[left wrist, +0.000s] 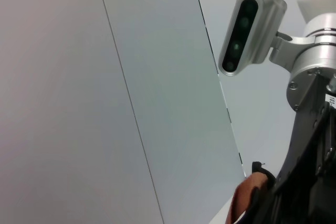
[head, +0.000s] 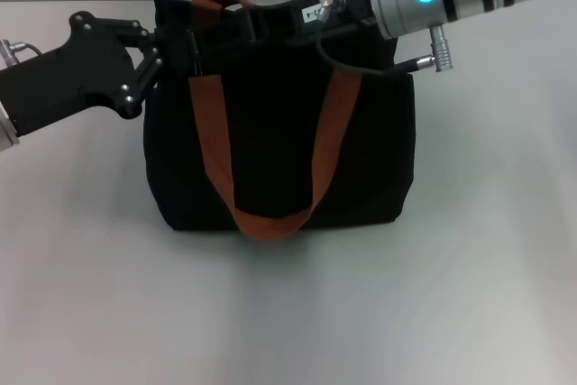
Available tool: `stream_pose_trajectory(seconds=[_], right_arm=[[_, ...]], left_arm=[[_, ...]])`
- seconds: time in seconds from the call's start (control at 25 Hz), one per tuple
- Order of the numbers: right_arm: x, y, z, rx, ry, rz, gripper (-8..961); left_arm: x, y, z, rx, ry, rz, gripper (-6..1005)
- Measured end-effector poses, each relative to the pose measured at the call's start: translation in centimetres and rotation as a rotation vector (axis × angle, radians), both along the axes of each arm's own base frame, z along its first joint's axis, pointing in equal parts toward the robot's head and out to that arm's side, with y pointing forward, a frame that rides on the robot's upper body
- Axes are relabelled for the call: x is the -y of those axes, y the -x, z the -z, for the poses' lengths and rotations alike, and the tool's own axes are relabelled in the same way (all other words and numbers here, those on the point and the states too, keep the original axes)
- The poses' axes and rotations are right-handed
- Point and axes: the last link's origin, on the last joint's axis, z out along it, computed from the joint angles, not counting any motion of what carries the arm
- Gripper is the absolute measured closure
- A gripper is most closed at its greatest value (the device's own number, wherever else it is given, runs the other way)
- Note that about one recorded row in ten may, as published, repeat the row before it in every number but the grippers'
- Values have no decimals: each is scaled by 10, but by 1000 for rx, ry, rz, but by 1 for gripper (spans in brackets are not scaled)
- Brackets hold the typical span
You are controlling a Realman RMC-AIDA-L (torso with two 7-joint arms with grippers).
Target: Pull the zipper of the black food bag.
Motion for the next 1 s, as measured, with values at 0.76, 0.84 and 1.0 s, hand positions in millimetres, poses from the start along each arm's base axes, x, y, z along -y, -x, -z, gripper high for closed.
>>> stream_pose_trajectory(seconds=[0.76, 0.84, 1.0], right_arm=[[2, -5, -7, 2, -17, -22, 286], [3, -5, -6, 3, -15, -23, 294], [2, -5, -6, 5, -19, -23, 327]], left_arm=[[-4, -9, -7, 25, 33, 21, 965], [-4, -9, -7, 25, 34, 23, 965], [-4, -10, -7, 27, 35, 25, 965]])
